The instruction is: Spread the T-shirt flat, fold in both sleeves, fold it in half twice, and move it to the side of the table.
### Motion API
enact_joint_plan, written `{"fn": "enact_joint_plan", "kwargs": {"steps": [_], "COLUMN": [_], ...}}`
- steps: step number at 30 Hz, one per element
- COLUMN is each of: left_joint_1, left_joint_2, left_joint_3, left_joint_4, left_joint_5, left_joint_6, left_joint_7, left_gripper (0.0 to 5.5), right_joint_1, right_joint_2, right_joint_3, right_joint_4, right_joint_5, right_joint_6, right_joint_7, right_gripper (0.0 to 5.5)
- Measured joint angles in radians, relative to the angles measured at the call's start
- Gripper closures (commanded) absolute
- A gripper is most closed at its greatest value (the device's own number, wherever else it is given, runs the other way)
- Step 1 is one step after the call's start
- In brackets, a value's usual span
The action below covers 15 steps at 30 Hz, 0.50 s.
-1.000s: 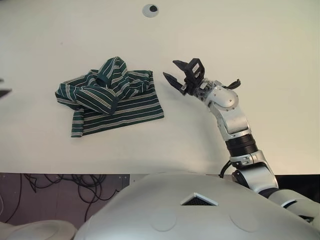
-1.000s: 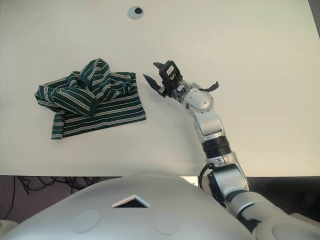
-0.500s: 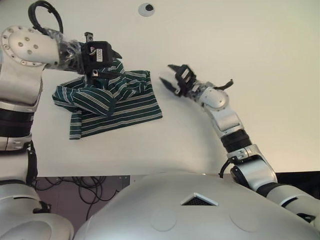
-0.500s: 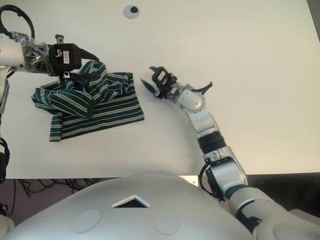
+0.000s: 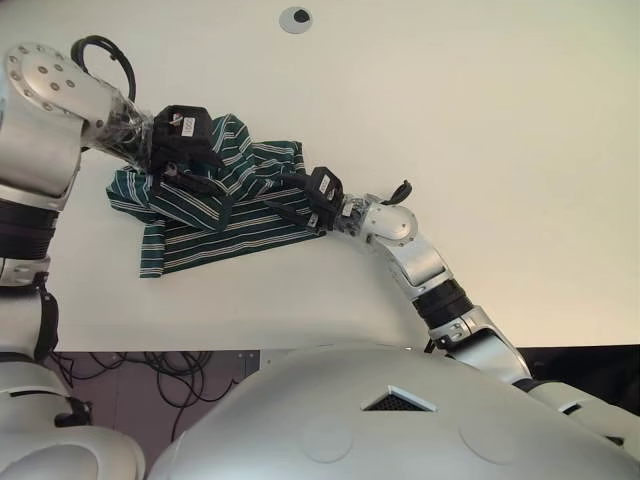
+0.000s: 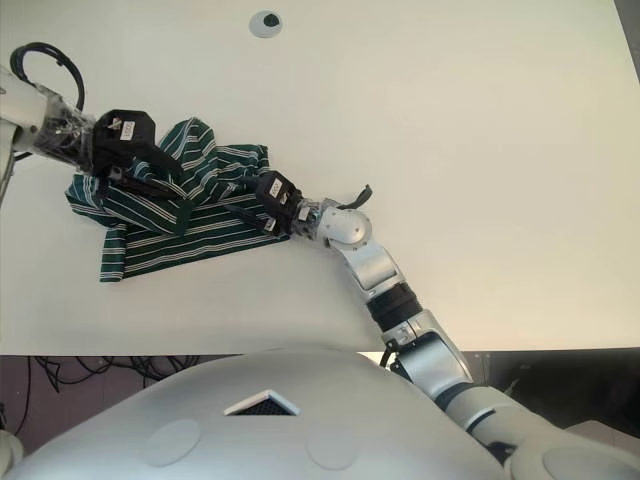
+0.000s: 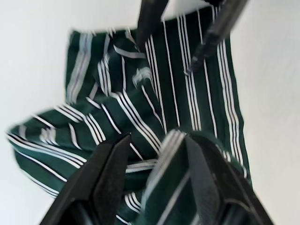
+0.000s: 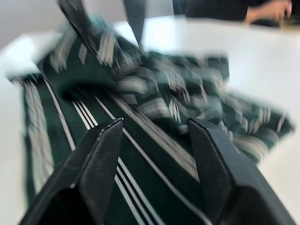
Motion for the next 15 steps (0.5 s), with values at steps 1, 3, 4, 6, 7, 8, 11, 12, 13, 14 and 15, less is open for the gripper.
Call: {"fn": "enact_joint_plan", "kwargs": {"steps": [1, 3, 4, 6, 7, 8, 11, 12, 13, 14, 15], "left_joint_1": [-0.003, -0.019, -0.026, -0.034, -0.032, -0.028, -0.018, -0.02, -0.022, -0.026, -0.032], "left_joint_2": [-0.004, -0.009, -0.012, -0.013, -0.013, -0.011, -0.007, -0.006, -0.002, 0.004, 0.021], "left_joint_3": [-0.015, -0.034, -0.038, -0.042, -0.044, -0.048, -0.067, -0.08, -0.089, -0.101, -0.116], "left_joint_4": [0.014, 0.042, 0.057, 0.085, 0.102, 0.108, 0.1, 0.095, 0.09, 0.085, 0.077], "left_joint_5": [0.016, 0.026, 0.021, 0.002, 0.004, 0.004, -0.025, -0.046, -0.063, -0.082, -0.099], "left_joint_6": [0.006, 0.03, 0.053, 0.084, 0.092, 0.104, 0.134, 0.148, 0.153, 0.157, 0.157], "left_joint_7": [-0.004, -0.026, -0.041, -0.06, -0.059, -0.059, -0.062, -0.064, -0.065, -0.067, -0.068], "left_gripper": [3.41, 3.41, 3.41, 3.41, 3.41, 3.59, 4.03, 4.19, 4.37, 4.53, 4.73], "right_joint_1": [-0.019, -0.049, -0.066, -0.085, -0.086, -0.083, -0.067, -0.062, -0.061, -0.06, -0.06], "right_joint_2": [0.005, 0.035, 0.038, 0.039, 0.037, 0.034, 0.028, 0.027, 0.027, 0.028, 0.028], "right_joint_3": [0.004, 0.016, 0.028, 0.037, 0.041, 0.044, 0.048, 0.046, 0.043, 0.041, 0.038], "right_joint_4": [0.011, 0.042, 0.055, 0.065, 0.066, 0.06, 0.027, 0.023, 0.023, 0.023, 0.023], "right_joint_5": [-0.003, -0.035, -0.044, -0.047, -0.049, -0.064, -0.069, -0.072, -0.073, -0.073, -0.073], "right_joint_6": [0.019, 0.066, 0.088, 0.119, 0.127, 0.133, 0.155, 0.156, 0.156, 0.156, 0.156], "right_joint_7": [-0.002, -0.026, -0.037, -0.045, -0.045, -0.044, -0.045, -0.047, -0.05, -0.054, -0.055], "right_gripper": [2.98, 2.98, 2.98, 2.98, 2.98, 2.98, 2.98, 2.98, 2.98, 2.98, 2.98]}}
